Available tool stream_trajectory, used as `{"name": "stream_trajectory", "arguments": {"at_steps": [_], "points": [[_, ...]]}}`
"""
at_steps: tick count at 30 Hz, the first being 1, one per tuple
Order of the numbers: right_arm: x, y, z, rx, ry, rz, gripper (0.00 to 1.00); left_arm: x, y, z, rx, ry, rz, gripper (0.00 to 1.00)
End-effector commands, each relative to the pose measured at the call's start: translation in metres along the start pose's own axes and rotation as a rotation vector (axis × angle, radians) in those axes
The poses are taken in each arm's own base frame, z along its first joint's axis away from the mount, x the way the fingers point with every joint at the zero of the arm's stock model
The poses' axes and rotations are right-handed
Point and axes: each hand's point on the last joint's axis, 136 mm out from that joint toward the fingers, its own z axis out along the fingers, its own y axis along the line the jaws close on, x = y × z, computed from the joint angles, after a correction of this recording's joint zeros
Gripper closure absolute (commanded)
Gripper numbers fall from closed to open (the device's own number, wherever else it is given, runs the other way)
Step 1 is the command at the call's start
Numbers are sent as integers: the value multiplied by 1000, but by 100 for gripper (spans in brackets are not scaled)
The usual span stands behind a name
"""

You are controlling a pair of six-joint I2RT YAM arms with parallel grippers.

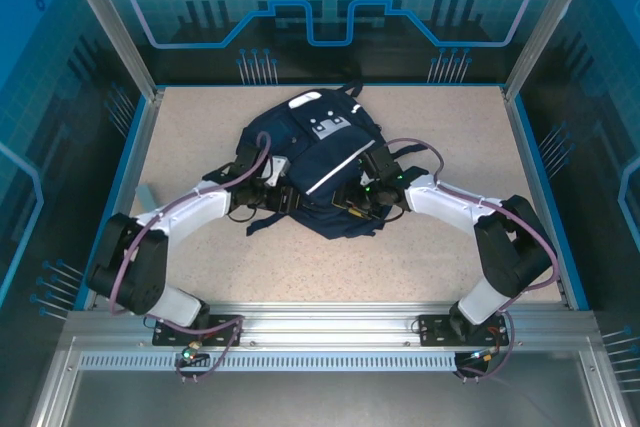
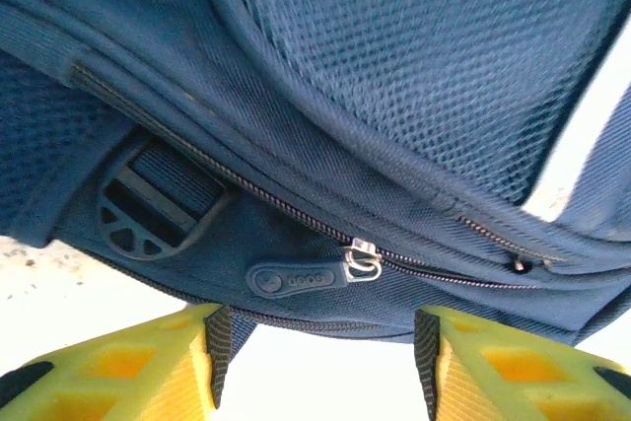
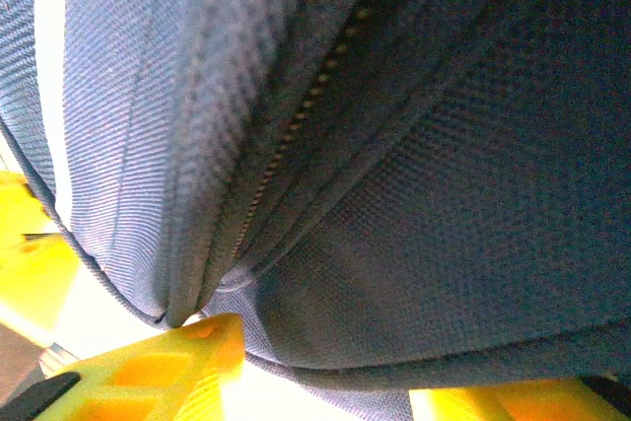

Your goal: Pack books, pencil case, and school supplies into a backpack

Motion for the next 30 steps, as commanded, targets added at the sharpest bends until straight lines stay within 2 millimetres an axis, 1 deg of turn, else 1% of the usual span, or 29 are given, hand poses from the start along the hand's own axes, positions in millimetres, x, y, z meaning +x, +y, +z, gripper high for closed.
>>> {"name": "stream_trajectory", "arguments": {"at_steps": [1,4,9,13,16,23,27,29,30], "points": [[-4,7,-3,0,-13,-24,53,11,-4,4,35,82,110,47],[-4,8,-3,-5,-8,-24,53,3,-5,7,39,66,148,47],[-3,9,-2,-8,-3,-21,53,-9,-10,12,64,64,187,43],[-3,10,-3,-9,-3,-22,53,-12,-12,16,81,77,201,43],[-3,8,-2,-5,-4,-21,53,-9,-13,20,97,106,203,44],[-3,9,-2,-7,-3,-22,54,5,-9,28,92,172,173,58],[-4,10,0,-6,1,-20,54,9,-10,27,97,181,158,64],[-4,10,0,-7,2,-20,54,13,-9,25,93,189,154,64],[-3,10,0,-7,2,-22,54,13,-8,24,88,189,155,66]]}}
